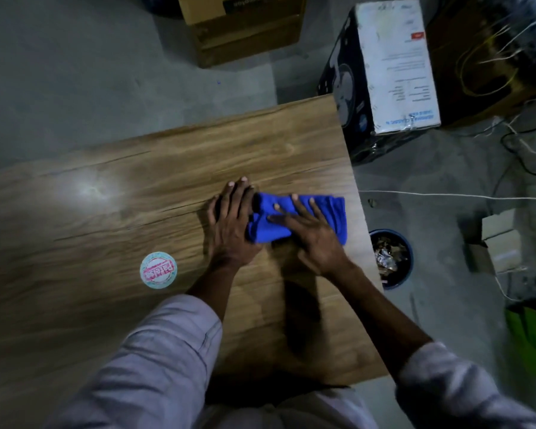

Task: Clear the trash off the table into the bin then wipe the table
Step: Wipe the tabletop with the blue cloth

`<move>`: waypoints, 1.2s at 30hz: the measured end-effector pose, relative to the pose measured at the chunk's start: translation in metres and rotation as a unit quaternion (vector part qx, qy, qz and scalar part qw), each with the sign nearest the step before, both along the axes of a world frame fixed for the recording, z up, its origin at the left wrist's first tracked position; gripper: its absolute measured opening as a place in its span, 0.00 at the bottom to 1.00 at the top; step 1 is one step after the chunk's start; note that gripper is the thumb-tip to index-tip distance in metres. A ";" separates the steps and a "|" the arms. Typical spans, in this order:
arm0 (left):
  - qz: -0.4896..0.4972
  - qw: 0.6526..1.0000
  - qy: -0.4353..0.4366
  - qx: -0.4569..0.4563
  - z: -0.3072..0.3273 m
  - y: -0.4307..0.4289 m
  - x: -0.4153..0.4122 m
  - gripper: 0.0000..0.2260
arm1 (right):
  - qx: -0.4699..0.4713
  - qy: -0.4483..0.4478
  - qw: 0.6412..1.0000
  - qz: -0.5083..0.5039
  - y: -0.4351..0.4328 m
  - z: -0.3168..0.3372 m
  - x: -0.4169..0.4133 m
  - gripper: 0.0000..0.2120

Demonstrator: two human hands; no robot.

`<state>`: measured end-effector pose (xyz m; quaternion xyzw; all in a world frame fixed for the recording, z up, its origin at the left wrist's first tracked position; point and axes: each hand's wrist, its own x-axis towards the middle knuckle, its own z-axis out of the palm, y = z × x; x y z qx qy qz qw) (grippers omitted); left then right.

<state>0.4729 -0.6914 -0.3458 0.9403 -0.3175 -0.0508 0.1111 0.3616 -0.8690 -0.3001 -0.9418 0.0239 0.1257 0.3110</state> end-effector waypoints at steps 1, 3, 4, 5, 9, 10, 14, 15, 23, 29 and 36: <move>-0.001 1.000 -0.003 0.009 0.000 0.000 0.001 0.31 | 0.013 0.009 1.000 -0.001 0.002 0.006 -0.013 0.35; 0.004 1.000 0.001 0.009 -0.001 0.000 0.002 0.29 | 0.048 0.037 0.998 -0.019 -0.003 0.032 -0.014 0.38; 0.004 1.000 0.008 0.004 -0.001 0.000 0.001 0.30 | 0.060 0.021 0.997 -0.043 -0.010 0.045 -0.002 0.37; 0.004 1.000 0.016 -0.003 0.000 0.000 0.000 0.31 | 0.057 -0.013 0.996 -0.068 -0.020 0.053 0.013 0.36; 0.010 1.000 0.011 -0.004 0.003 0.000 -0.002 0.26 | -0.063 -0.101 0.987 -0.104 -0.066 0.059 0.107 0.31; 0.011 1.000 0.015 -0.005 0.004 -0.001 -0.002 0.26 | -0.091 -0.065 0.988 -0.106 -0.072 0.050 0.127 0.29; 0.018 1.000 0.014 -0.012 0.004 -0.001 -0.002 0.26 | -0.151 0.052 0.985 -0.067 -0.072 -0.004 0.159 0.27; 0.020 1.000 0.012 -0.013 0.005 -0.002 -0.002 0.26 | -0.160 0.041 0.985 -0.056 -0.067 -0.012 0.157 0.27; 0.020 1.000 -0.002 -0.015 0.007 -0.003 -0.002 0.25 | -0.146 0.028 0.989 0.009 -0.050 -0.009 0.137 0.34; 0.047 0.997 -0.015 -0.066 0.007 -0.006 -0.007 0.27 | -0.137 -0.002 0.981 -0.137 -0.073 -0.001 0.105 0.44; -0.054 0.998 0.000 -0.025 0.033 -0.078 0.059 0.40 | -0.130 0.028 0.986 -0.103 -0.080 -0.020 0.101 0.37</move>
